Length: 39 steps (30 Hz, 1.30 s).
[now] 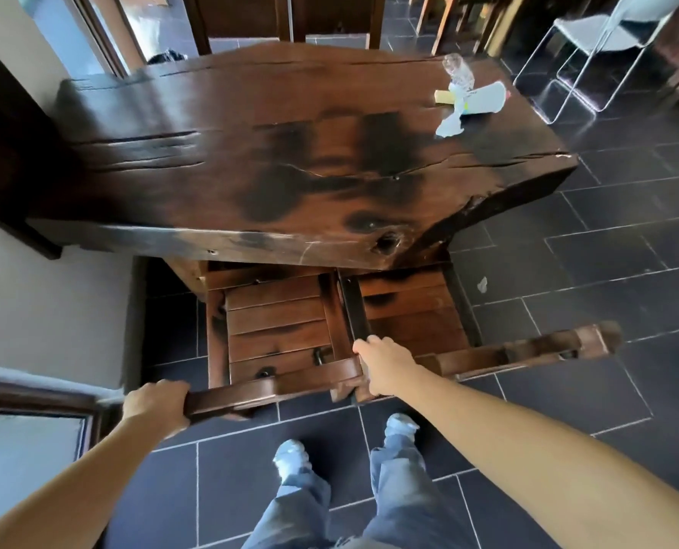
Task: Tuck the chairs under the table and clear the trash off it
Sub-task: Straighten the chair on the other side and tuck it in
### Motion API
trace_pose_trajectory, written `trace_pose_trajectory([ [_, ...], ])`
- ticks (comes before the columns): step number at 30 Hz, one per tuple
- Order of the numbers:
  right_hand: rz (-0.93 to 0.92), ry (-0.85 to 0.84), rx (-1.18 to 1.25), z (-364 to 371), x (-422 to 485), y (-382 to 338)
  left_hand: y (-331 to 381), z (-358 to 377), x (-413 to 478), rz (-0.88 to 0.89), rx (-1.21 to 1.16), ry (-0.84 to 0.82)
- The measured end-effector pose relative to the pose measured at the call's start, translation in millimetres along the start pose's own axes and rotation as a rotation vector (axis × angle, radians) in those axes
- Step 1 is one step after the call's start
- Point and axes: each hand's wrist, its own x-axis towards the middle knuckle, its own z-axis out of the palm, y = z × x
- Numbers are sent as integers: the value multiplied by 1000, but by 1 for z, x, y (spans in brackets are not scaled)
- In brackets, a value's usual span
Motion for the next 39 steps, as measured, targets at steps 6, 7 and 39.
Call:
trace_pose_trajectory([
  [6,83,-9,-7,-11,-12,-9,-1,-3,-2,35,54,23],
  [7,88,-19,-12,-10,-13,-10,0,-4,-3,34,57,29],
  [39,49,627,198,45,-19,-14,10,48,-19,-130,-427,454],
])
